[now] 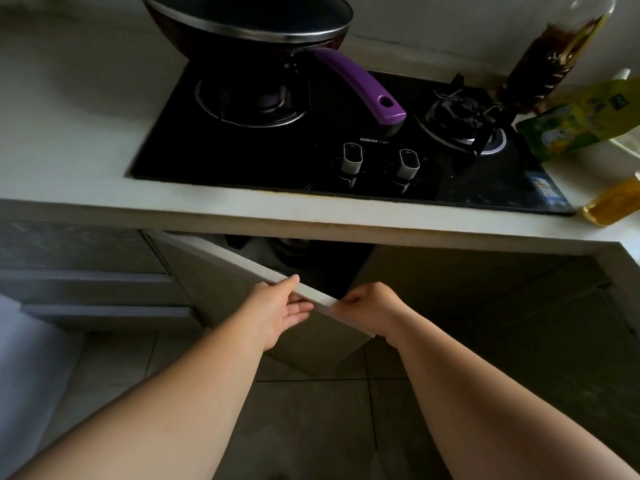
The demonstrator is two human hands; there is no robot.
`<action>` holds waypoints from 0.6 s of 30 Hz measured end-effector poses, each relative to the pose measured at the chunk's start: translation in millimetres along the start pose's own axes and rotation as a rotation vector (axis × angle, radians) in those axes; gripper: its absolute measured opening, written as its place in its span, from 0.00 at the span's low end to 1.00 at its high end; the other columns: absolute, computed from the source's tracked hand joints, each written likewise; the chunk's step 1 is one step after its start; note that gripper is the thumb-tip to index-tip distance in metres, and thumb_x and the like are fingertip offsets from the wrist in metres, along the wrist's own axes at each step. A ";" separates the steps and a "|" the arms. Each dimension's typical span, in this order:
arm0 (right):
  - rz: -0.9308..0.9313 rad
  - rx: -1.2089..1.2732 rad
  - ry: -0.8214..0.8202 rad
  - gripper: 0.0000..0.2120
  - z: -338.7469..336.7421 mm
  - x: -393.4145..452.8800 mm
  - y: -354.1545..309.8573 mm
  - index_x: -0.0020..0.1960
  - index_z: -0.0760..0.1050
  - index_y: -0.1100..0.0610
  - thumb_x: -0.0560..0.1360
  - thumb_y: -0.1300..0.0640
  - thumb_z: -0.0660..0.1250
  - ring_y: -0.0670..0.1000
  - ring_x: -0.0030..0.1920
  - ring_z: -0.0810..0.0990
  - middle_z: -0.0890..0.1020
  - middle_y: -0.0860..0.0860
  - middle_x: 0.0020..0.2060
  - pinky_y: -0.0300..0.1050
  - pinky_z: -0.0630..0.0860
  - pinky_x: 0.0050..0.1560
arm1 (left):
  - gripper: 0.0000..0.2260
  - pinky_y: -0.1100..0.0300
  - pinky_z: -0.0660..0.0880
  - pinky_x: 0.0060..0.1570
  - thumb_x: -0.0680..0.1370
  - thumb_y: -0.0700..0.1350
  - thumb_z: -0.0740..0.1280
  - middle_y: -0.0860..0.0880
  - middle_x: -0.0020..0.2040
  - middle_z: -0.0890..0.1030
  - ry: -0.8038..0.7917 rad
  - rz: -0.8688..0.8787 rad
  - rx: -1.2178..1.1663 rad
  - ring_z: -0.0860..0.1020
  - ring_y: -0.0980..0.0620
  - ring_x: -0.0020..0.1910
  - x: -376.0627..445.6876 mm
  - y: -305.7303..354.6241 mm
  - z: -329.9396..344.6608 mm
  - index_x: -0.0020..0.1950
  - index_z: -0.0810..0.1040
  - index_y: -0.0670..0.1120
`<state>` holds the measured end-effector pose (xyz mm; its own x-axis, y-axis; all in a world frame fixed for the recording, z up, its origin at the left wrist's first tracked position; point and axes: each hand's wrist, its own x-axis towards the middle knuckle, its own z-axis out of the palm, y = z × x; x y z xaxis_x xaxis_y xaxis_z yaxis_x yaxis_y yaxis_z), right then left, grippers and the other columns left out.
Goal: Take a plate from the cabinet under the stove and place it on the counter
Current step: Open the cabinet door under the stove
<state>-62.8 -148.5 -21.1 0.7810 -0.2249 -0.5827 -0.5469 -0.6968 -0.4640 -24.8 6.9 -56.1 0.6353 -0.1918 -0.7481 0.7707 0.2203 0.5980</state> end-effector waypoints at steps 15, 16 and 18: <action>0.117 0.067 -0.576 0.11 130.2 -93.3 -61.9 0.51 0.79 0.61 0.75 0.53 0.69 0.48 0.34 0.81 0.82 0.54 0.41 0.37 0.81 0.36 | 0.16 0.51 0.80 0.37 0.76 0.44 0.66 0.40 0.49 0.79 0.131 0.038 0.623 0.80 0.44 0.36 -89.2 -26.5 -126.2 0.61 0.70 0.40; 0.105 0.052 -0.605 0.09 144.4 -100.1 -71.3 0.44 0.77 0.60 0.76 0.54 0.67 0.46 0.30 0.79 0.80 0.53 0.36 0.35 0.79 0.32 | 0.16 0.52 0.80 0.36 0.76 0.44 0.66 0.40 0.47 0.79 0.150 0.050 0.681 0.80 0.45 0.36 -96.2 -25.2 -138.6 0.62 0.70 0.40; 0.077 0.025 -0.612 0.11 173.4 -110.4 -88.1 0.39 0.74 0.58 0.76 0.51 0.66 0.46 0.29 0.76 0.77 0.52 0.33 0.34 0.77 0.29 | 0.17 0.54 0.80 0.33 0.77 0.44 0.65 0.42 0.42 0.78 0.187 0.070 0.823 0.80 0.46 0.35 -108.4 -20.9 -160.7 0.64 0.70 0.40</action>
<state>-153.2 55.8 -31.6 0.4280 0.1626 -0.8890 -0.6079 -0.6761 -0.4163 -117.8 176.8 -33.8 0.7198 -0.0268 -0.6937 0.5665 -0.5548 0.6092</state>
